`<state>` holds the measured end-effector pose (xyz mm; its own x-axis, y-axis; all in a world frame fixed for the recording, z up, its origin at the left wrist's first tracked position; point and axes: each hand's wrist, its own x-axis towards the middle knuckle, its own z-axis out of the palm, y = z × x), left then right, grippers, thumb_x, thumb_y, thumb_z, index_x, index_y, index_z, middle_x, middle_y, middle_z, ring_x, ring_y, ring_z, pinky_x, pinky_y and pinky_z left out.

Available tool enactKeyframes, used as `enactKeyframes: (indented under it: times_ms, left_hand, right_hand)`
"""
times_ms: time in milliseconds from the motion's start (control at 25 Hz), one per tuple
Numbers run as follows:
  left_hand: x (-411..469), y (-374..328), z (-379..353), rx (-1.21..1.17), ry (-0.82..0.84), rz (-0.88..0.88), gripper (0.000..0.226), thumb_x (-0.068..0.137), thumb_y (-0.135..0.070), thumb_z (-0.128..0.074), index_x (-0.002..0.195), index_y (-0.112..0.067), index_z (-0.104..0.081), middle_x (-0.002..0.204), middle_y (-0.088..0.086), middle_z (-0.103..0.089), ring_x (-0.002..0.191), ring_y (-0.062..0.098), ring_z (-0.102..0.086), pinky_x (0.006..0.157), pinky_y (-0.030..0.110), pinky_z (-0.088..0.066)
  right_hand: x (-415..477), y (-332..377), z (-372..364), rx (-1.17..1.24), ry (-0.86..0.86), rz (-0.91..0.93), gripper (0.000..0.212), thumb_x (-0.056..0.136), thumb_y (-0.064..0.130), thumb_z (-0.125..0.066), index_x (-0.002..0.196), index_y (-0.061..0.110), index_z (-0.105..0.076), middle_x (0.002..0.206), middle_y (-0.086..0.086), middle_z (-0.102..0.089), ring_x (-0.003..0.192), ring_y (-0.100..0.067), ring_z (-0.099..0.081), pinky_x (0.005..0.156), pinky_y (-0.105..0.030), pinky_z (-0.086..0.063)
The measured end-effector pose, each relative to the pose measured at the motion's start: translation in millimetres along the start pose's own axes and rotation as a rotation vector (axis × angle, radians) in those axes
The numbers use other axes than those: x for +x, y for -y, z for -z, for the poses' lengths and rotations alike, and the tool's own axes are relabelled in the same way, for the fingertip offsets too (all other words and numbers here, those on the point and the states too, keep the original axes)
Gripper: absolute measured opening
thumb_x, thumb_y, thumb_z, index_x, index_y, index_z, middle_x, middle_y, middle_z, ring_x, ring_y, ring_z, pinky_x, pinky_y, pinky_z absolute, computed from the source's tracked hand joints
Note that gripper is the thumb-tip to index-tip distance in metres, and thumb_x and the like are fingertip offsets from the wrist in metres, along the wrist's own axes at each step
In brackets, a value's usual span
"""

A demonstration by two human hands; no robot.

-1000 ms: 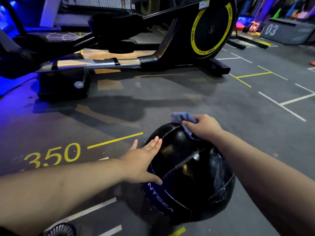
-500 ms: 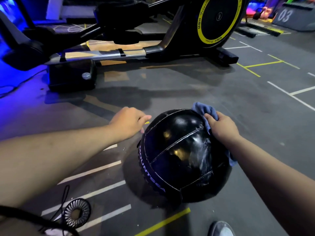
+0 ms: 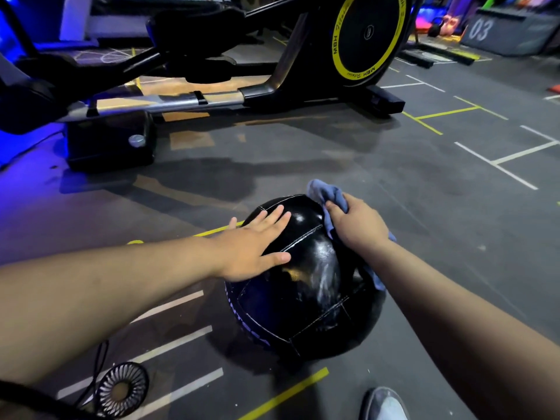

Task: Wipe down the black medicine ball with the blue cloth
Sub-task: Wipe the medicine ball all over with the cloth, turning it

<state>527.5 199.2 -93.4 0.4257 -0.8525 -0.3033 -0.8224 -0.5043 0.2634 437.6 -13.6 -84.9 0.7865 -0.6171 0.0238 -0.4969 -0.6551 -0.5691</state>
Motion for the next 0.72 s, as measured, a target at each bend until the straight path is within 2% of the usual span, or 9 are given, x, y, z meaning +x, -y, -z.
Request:
enactKeyframes:
  times_ms: [120, 240, 320, 360, 440, 520, 600, 680, 720]
  left_hand:
    - [3.2, 10.5, 1.8, 0.011, -0.019, 0.030, 0.076, 0.096, -0.061, -0.029, 0.151, -0.036, 0.017, 0.158, -0.016, 0.025, 0.149, 0.011, 0.012, 0.116, 0.064, -0.002]
    - [5.4, 28.0, 5.6, 0.048, -0.013, 0.038, 0.073, 0.093, -0.066, -0.024, 0.150, -0.039, 0.013, 0.160, -0.014, 0.018, 0.148, 0.008, 0.007, 0.114, 0.067, 0.001]
    - [3.3, 43.1, 3.4, 0.066, 0.007, 0.026, 0.077, 0.083, -0.068, -0.018, 0.141, -0.040, 0.023, 0.156, -0.018, 0.026, 0.146, 0.003, 0.013, 0.114, 0.066, 0.005]
    - [1.7, 49.9, 1.3, 0.030, 0.008, 0.021, 0.079, 0.082, -0.065, -0.022, 0.140, -0.040, 0.025, 0.154, -0.020, 0.028, 0.145, 0.001, 0.014, 0.114, 0.065, 0.006]
    - [0.8, 56.4, -2.3, -0.044, -0.004, 0.026, 0.079, 0.083, -0.062, -0.028, 0.141, -0.044, 0.023, 0.155, -0.023, 0.025, 0.145, -0.001, 0.012, 0.115, 0.064, 0.006]
    - [2.5, 54.0, -1.6, -0.061, -0.021, 0.042, 0.079, 0.079, -0.072, -0.022, 0.142, -0.048, 0.020, 0.158, -0.023, 0.019, 0.142, -0.005, 0.007, 0.115, 0.064, 0.003]
    - [6.1, 51.1, 1.3, -0.085, -0.030, 0.043, 0.078, 0.085, -0.074, -0.025, 0.145, -0.049, 0.017, 0.158, -0.022, 0.018, 0.144, -0.002, 0.006, 0.116, 0.063, 0.004]
    - [6.9, 46.2, 4.3, -0.105, -0.013, 0.042, 0.075, 0.092, -0.068, -0.029, 0.146, -0.048, 0.018, 0.157, -0.023, 0.022, 0.147, 0.002, 0.010, 0.117, 0.060, 0.006]
    - [7.3, 44.0, 4.9, -0.112, -0.007, 0.044, 0.075, 0.093, -0.066, -0.030, 0.147, -0.048, 0.018, 0.156, -0.024, 0.023, 0.147, 0.002, 0.011, 0.117, 0.060, 0.007]
  right_hand:
    - [-12.7, 9.4, -14.3, -0.088, -0.101, 0.164, 0.029, 0.092, 0.044, -0.045, 0.104, 0.026, -0.064, 0.120, -0.001, -0.066, 0.113, -0.029, -0.060, 0.092, -0.038, -0.045]
    - [-58.0, 14.9, -40.4, -0.291, -0.089, 0.556, 0.053, 0.085, 0.046, -0.042, 0.132, 0.027, -0.058, 0.146, -0.002, -0.051, 0.136, -0.030, -0.045, 0.108, -0.053, -0.037]
    - [-89.5, 7.2, -56.9, -0.453, -0.050, 0.814, 0.059, 0.082, 0.039, -0.049, 0.140, 0.027, -0.050, 0.151, -0.002, -0.045, 0.140, -0.034, -0.039, 0.107, -0.059, -0.034]
    - [-98.9, 2.1, -60.6, -0.479, -0.034, 0.905, 0.060, 0.082, 0.038, -0.052, 0.142, 0.027, -0.048, 0.152, -0.002, -0.044, 0.140, -0.035, -0.038, 0.107, -0.060, -0.033]
    - [-90.1, -5.2, -54.1, -0.485, -0.027, 0.994, 0.062, 0.082, 0.041, -0.054, 0.142, 0.029, -0.046, 0.152, -0.002, -0.043, 0.140, -0.034, -0.039, 0.106, -0.063, -0.033]
    - [-62.9, -11.3, -43.1, -0.475, -0.048, 0.884, 0.062, 0.080, 0.047, -0.053, 0.140, 0.034, -0.047, 0.154, -0.003, -0.040, 0.140, -0.035, -0.038, 0.106, -0.065, -0.032]
    - [-30.4, -21.2, -29.2, -0.343, -0.084, 0.570, 0.059, 0.082, 0.056, -0.049, 0.138, 0.037, -0.048, 0.157, -0.007, -0.034, 0.144, -0.036, -0.032, 0.109, -0.063, -0.031]
    - [-2.4, -35.7, -14.9, -0.121, 0.005, 0.219, 0.061, 0.081, 0.067, -0.048, 0.132, 0.034, -0.053, 0.155, -0.012, -0.036, 0.142, -0.033, -0.035, 0.111, -0.050, -0.035]
    - [4.9, -40.6, -11.1, -0.007, 0.053, 0.099, 0.060, 0.080, 0.069, -0.048, 0.125, 0.031, -0.057, 0.146, -0.011, -0.047, 0.135, -0.031, -0.044, 0.106, -0.042, -0.040]
